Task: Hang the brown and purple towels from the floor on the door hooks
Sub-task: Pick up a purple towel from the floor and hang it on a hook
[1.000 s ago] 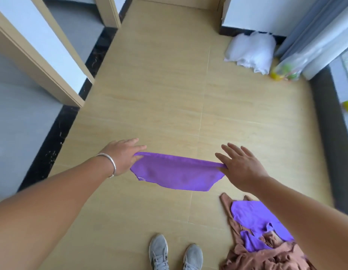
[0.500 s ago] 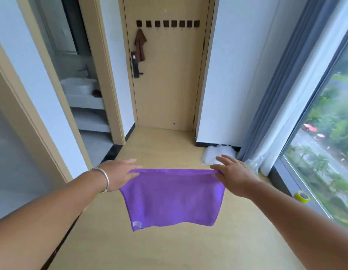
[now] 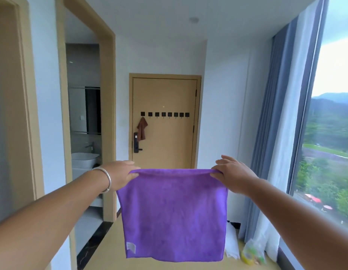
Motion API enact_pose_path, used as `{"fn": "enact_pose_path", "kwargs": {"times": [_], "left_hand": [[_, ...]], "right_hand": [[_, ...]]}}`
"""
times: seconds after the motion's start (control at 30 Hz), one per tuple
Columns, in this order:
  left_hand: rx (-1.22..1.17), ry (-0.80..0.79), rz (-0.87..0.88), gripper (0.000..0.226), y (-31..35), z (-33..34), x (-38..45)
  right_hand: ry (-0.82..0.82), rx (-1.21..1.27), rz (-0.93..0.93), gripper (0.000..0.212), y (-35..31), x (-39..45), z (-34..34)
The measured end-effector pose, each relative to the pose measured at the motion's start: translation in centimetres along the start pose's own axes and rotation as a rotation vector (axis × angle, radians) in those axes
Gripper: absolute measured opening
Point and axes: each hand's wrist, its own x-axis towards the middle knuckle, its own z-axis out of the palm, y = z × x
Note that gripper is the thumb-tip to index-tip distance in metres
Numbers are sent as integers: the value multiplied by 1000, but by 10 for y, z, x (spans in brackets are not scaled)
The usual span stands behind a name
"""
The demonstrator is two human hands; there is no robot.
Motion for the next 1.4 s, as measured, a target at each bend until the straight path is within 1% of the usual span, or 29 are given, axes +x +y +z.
{"fn": "enact_pose_path", "kwargs": {"times": [0.17, 0.4, 0.7, 0.87, 1.0, 1.17, 1.3, 1.4], "left_hand": [[2, 62, 28, 32, -4, -24, -6], [57, 96, 43, 28, -22, -25, -14], [111, 106, 6, 31, -59, -13, -12], [110, 58, -48, 34, -81, -1, 2], [122, 46, -104, 39, -101, 14, 27], [137, 61, -135, 41, -129, 35, 78], [129, 40, -166, 40, -149, 48, 136], [115, 52, -177, 42, -160, 52, 180]], "right_hand": [[-16, -99, -32, 47, -7, -2, -23], [13, -103, -64, 50, -26, 7, -33], [31, -105, -70, 52, -47, 36, -10], [21, -91, -81, 50, -58, 61, 11], [-19, -85, -91, 49, -57, 99, 30], [-3, -58, -139, 47, -47, 165, 59], [-6, -37, -161, 47, -22, 223, 84], [-10, -29, -167, 48, -5, 268, 96]]}}
